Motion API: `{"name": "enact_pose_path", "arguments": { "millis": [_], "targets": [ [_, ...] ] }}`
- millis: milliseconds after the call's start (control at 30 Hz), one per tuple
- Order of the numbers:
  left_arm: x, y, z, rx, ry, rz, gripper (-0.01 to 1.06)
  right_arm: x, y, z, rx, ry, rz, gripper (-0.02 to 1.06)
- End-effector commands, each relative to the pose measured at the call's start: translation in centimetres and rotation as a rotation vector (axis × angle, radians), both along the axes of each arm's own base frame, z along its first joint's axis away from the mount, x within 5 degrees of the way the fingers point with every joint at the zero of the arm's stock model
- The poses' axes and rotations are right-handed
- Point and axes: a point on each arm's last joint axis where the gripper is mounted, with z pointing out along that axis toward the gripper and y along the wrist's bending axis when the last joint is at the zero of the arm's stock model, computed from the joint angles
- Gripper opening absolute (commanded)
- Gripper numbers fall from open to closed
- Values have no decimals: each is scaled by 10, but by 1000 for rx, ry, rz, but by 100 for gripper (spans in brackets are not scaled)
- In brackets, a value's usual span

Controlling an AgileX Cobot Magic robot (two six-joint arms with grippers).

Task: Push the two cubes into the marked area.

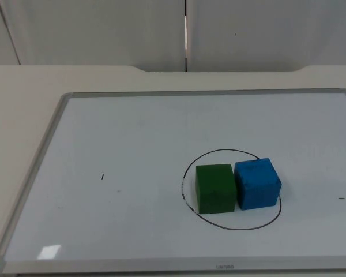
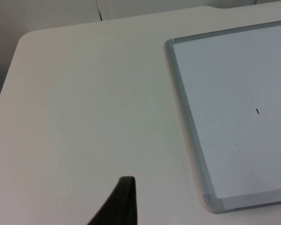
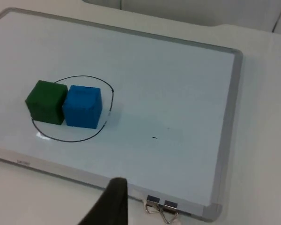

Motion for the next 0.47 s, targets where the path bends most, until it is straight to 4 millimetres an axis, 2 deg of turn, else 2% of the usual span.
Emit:
{"name": "enact_pose_path", "arguments": {
  "millis": [0, 433],
  "targets": [
    [0, -1, -1, -6, -2, -2, 105, -1, 0, 0, 0, -3, -38, 105],
    [0, -1, -1, -6, -2, -2, 105, -1, 1, 0, 1, -3, -179, 105]
  ]
}}
